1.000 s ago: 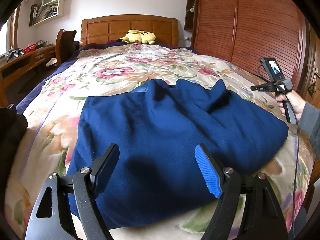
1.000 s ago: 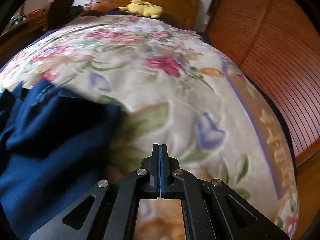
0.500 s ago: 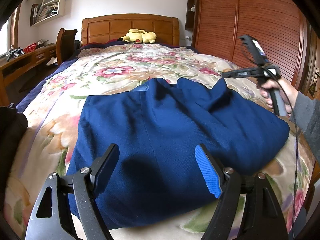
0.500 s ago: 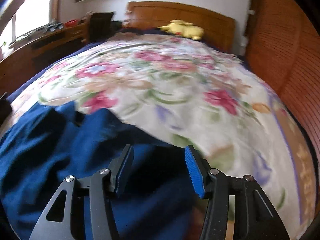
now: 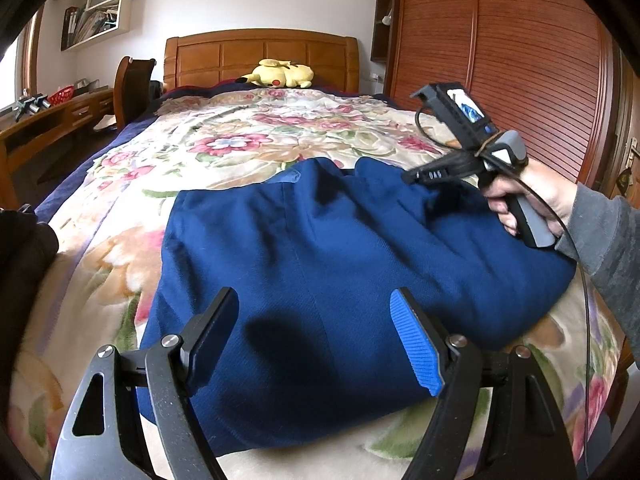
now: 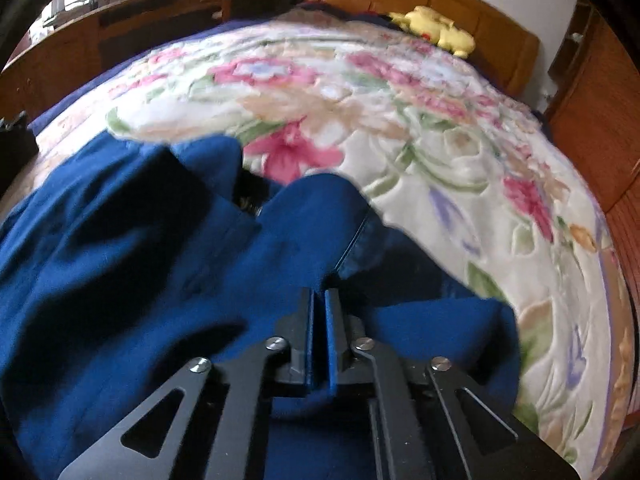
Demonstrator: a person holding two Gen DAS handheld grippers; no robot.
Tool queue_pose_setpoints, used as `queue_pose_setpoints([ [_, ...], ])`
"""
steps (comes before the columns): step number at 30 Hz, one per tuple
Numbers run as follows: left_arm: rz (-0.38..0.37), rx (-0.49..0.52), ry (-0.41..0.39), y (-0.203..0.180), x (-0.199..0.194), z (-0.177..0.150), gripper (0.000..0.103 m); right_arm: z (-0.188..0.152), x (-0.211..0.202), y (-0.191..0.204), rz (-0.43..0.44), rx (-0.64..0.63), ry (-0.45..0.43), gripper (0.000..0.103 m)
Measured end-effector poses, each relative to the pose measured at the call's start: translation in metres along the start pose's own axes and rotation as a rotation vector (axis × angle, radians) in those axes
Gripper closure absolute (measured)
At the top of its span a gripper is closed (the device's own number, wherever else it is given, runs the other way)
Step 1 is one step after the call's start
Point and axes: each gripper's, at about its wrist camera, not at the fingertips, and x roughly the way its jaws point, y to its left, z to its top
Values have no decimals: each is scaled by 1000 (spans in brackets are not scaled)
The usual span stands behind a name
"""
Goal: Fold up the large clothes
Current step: 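Press the navy jacket's folded edge down with the right tool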
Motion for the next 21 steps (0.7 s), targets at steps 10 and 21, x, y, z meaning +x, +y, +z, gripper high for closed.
queue_pose_setpoints([
  [10, 14, 13, -1, -4, 1, -1, 24, 30, -6, 9, -120, 41, -146, 100],
  [21, 10, 1, -2, 0, 0, 0, 24, 14, -14, -11, -174, 122, -128, 38],
])
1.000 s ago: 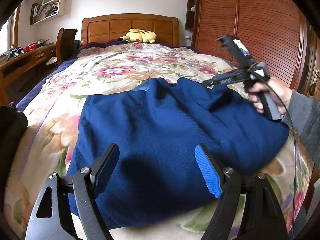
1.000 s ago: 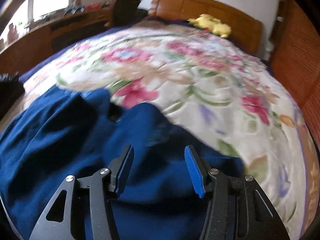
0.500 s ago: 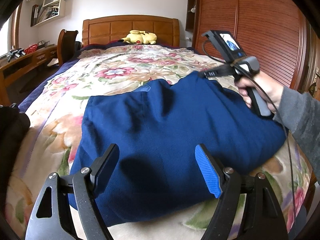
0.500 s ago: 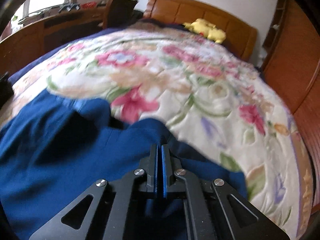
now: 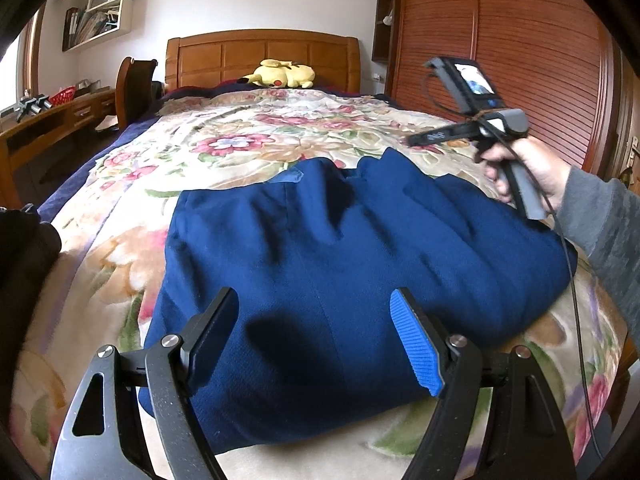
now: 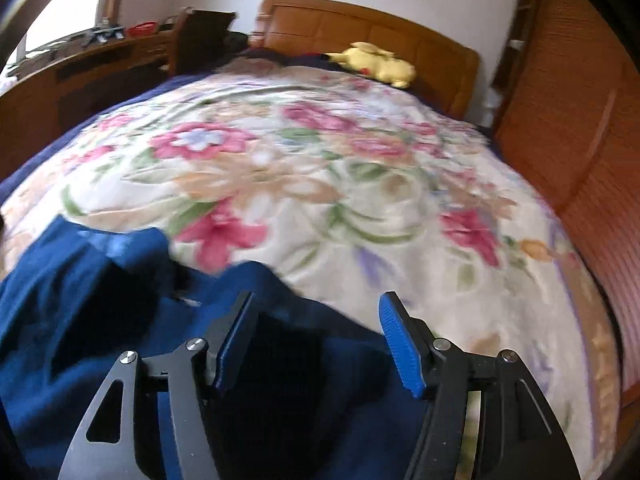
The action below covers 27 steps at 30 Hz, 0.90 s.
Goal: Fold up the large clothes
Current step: 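Press the navy jacket's folded edge down with the right tool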
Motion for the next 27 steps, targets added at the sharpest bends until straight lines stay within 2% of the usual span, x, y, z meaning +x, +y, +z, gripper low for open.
queue_pose_setpoints([
  [7, 12, 10, -9, -2, -2, -1, 24, -30, 18, -51, -91, 56, 131, 38],
  [13, 15, 11, -11, -3, -3, -1, 24, -57, 34, -75, -62, 122, 219, 38],
  [18, 19, 12, -11, -4, -3, -2, 24, -64, 38, -96, 23, 220, 238, 38],
  [19, 19, 11, -11, -4, -3, -2, 24, -65, 40, -98, 42, 233, 244, 43],
  [20, 19, 11, -13, -4, -3, -1, 24, -64, 33, -97, 58, 240, 247, 56],
  [21, 20, 11, -14, -3, -4, -1, 24, -65, 30, -101, 75, 241, 245, 64],
  [22, 20, 11, -15, -3, -4, -1, 24, -65, 30, -99, 83, 229, 242, 82],
  [23, 21, 11, -15, -3, -4, -1, 24, -62, 19, -99, 79, 210, 243, 94],
  [27, 22, 9, -16, -2, -4, -1, 24, -65, -4, -95, 29, 163, 195, 99],
])
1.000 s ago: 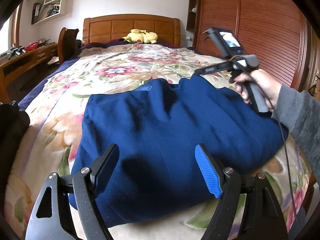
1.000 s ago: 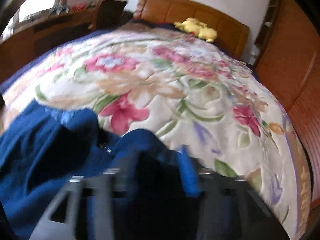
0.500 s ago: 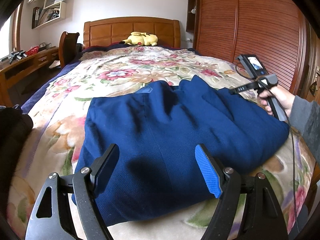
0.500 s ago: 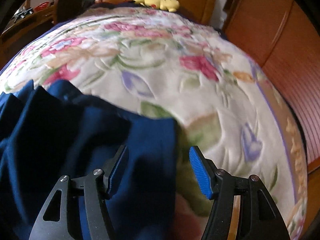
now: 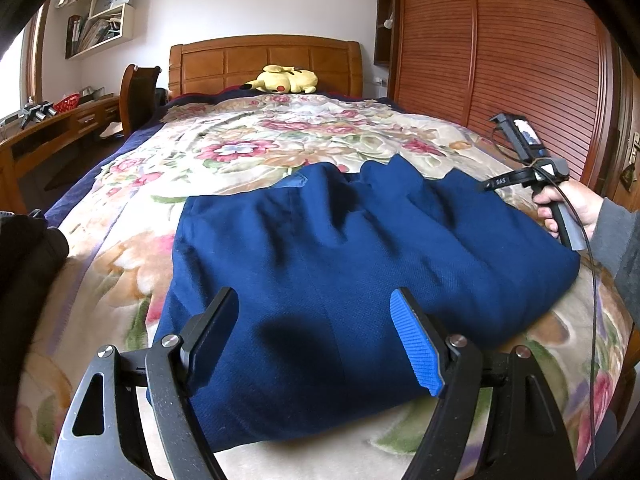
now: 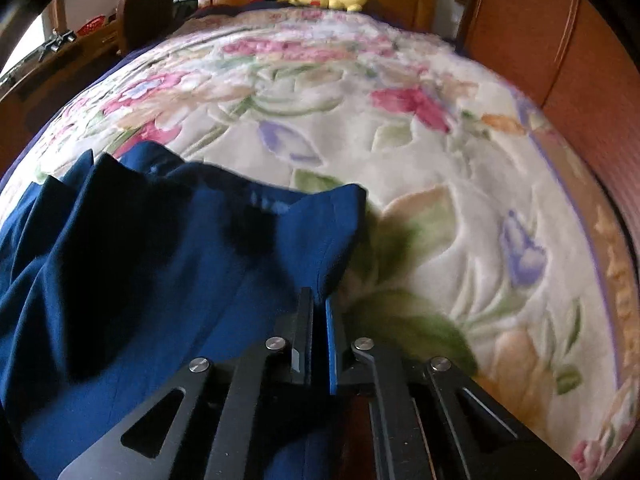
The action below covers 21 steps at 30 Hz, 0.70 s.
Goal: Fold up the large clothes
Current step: 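Press the navy jacket's folded edge down with the right tool, then move the left tool to the jacket's side edge and grasp it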
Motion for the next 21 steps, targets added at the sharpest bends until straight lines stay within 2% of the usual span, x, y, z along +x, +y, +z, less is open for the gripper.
queue_pose_setpoints([
  [2, 1, -2, -1, 1, -1, 0, 24, 1, -12, -8, -94, 27, -62, 99],
  [5, 4, -7, -1, 2, -1, -1, 24, -1, -17, -19, -100, 68, -68, 99],
  [8, 5, -14, -2, 4, -3, -1, 24, -4, -25, -15, -138, 49, -79, 98],
  [9, 6, -15, -3, 5, -3, -1, 24, -5, -30, -12, -155, 45, -85, 92],
  [10, 8, -15, -3, 6, -4, -2, 24, -7, -35, -10, -172, 41, -95, 76],
  [11, 10, -15, -4, 6, -5, -2, 24, -10, -42, -5, -168, 35, -113, 53],
  [13, 13, -15, -6, 8, -7, -2, 24, -21, -58, 4, -125, 33, -149, 35],
  [21, 36, -3, -19, 12, -19, -7, 24, -88, -105, 54, 18, -53, -231, 35],
])
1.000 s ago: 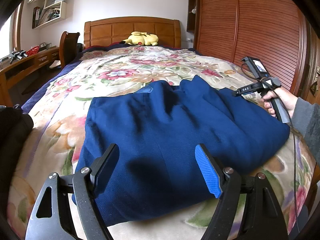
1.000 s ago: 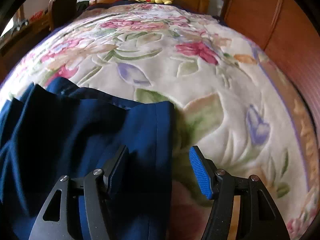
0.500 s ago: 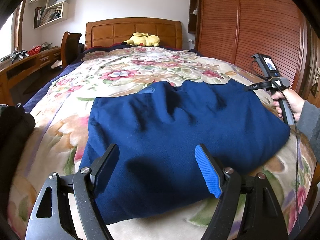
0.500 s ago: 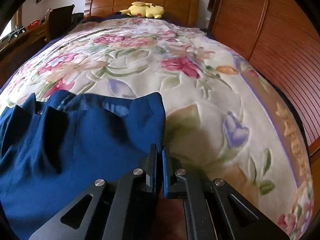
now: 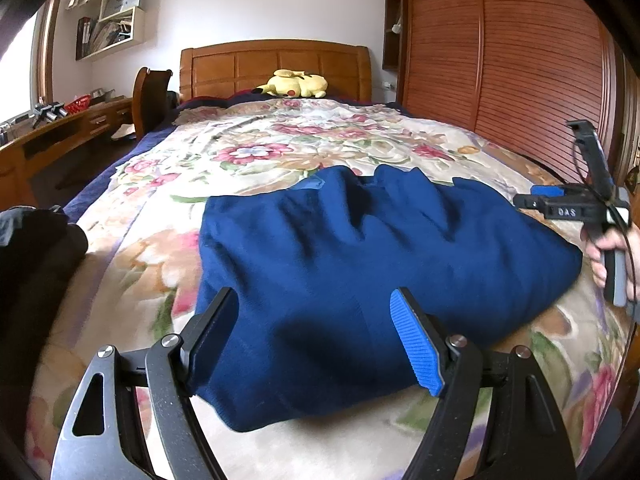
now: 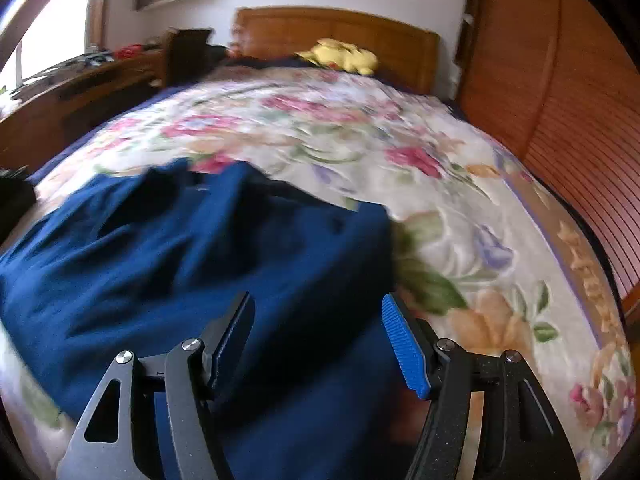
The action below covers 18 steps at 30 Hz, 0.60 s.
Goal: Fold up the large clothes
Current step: 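Move the left tool to the jacket's side edge and grasp it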
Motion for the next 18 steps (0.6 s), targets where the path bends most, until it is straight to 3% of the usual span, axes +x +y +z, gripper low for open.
queue_pose_setpoints([
  [12, 54, -14, 11, 17, -10, -12, 24, -17, -8, 87, 177, -88, -23, 35],
  [18, 71, -29, 18, 26, -12, -17, 24, -15, -12, 120, 208, -146, -42, 35],
])
